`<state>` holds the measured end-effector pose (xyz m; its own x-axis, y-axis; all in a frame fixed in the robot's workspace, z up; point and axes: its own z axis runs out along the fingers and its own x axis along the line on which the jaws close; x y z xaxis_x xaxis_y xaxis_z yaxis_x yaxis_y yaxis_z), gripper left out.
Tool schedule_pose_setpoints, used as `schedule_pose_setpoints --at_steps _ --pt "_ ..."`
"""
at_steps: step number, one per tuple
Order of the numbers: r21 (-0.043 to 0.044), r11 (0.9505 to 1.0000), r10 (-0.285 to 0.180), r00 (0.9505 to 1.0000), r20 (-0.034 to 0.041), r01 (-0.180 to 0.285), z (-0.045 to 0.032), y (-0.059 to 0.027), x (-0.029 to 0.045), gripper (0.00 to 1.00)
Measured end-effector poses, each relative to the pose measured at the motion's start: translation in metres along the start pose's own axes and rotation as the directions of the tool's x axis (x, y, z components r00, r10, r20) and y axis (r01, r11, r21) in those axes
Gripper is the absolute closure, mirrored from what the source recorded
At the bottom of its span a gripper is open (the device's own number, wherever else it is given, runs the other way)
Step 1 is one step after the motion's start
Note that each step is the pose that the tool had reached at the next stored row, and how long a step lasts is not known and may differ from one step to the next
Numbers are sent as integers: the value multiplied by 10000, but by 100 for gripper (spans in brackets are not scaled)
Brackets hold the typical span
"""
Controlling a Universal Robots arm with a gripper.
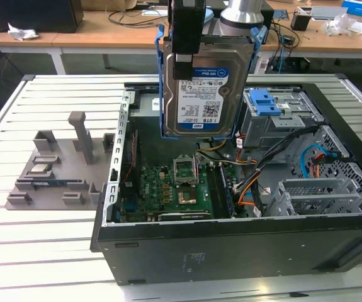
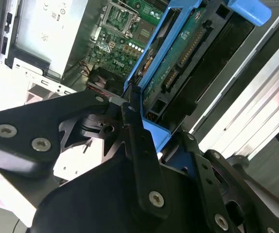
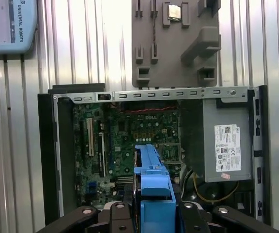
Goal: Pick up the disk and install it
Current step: 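Pick up the disk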
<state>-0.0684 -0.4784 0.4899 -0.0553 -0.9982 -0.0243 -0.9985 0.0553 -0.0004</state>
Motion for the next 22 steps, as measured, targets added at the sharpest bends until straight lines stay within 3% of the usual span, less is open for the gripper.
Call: schedule_pose_setpoints --at_steps 19,22 --pt "0 10000 0 10000 0 0 3 -45 191 63" --pt "1 10000 1 10000 0 -1 6 -63 296 63"
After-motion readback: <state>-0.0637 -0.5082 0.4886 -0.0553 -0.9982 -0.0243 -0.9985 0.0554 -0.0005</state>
